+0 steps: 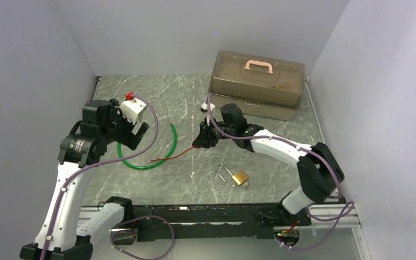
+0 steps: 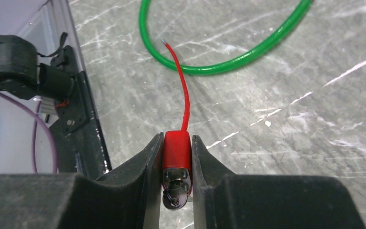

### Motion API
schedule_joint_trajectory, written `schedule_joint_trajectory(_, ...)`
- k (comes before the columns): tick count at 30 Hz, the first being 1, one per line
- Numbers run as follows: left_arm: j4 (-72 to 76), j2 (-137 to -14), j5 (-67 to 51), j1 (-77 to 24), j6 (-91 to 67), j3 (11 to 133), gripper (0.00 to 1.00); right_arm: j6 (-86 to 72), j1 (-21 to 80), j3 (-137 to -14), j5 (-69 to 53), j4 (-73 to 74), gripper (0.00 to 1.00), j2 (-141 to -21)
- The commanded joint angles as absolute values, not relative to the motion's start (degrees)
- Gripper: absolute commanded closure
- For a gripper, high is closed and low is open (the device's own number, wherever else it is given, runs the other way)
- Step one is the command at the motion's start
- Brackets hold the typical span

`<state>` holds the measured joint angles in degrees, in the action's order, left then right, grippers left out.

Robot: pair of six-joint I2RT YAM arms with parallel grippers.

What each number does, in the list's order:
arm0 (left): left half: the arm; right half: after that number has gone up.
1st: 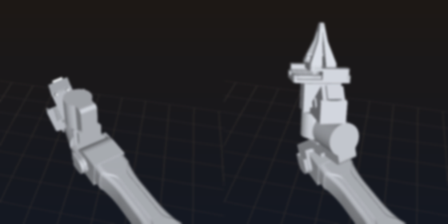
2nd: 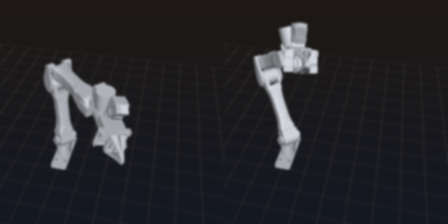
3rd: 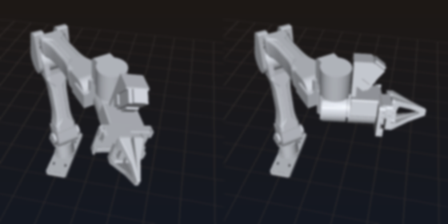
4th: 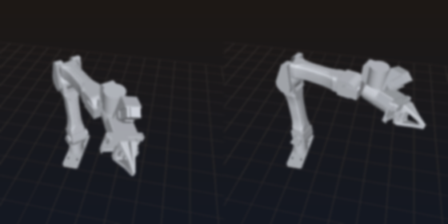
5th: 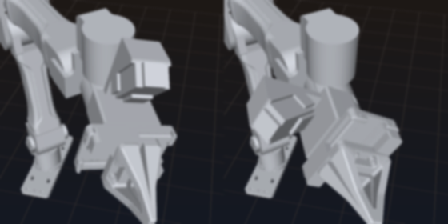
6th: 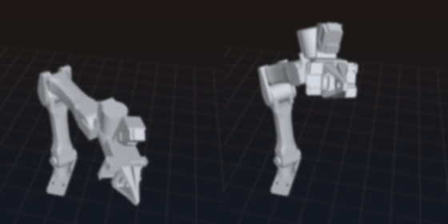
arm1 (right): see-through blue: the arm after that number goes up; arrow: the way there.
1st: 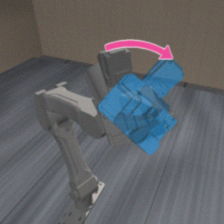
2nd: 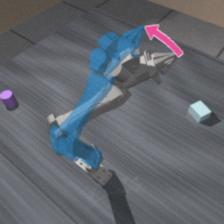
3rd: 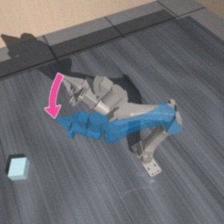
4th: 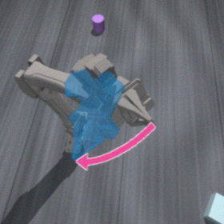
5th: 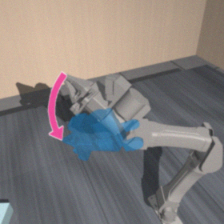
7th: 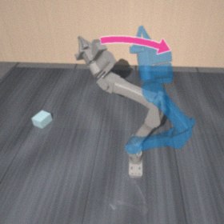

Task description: Unlock with the key

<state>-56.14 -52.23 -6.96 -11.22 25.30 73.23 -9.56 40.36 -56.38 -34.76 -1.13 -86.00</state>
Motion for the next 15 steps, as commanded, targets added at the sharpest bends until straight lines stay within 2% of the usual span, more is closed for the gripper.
schedule_joint_trajectory(1, -50.5, -51.9, -10.0, -9.7, 23.3, 67.8, 0.01, -12.9, 40.1, -55.4, -33.5, -10.1, 0.89, -91.0)
schedule_joint_trajectory(3, -49.2, -52.2, -9.9, -9.1, 23.3, 64.5, 0.01, -12.5, 40.1, -55.4, -32.6, -9.2, 0.79, -93.1)
schedule_joint_trajectory(4, -48.4, -52.5, -10.1, -8.7, 23.4, 62.6, 0.01, -12.5, 40.0, -55.2, -32.2, -8.9, 0.71, -93.8)
schedule_joint_trajectory(5, -47.4, -52.5, -10.2, -7.9, 23.6, 60.6, 0.01, -12.4, 39.9, -55.0, -31.7, -8.6, 0.58, -94.4)
schedule_joint_trajectory(6, -46.1, -52.7, -10.4, -7.3, 23.4, 58.6, 0.01, -12.3, 39.8, -54.6, -30.9, -8.5, 0.20, -94.9)
schedule_joint_trajectory(7, -44.7, -52.8, -11.0, -6.5, 23.3, 56.8, 0.01, -12.4, 39.7, -54.1, -30.1, -8.6, 0.03, -95.2)
schedule_joint_trajectory(15, -36.3, -52.8, -16.0, -2.5, 21.8, 47.7, 0.01, -14.5, 38.1, -52.5, -23.1, -7.3, 0.00, -93.7)
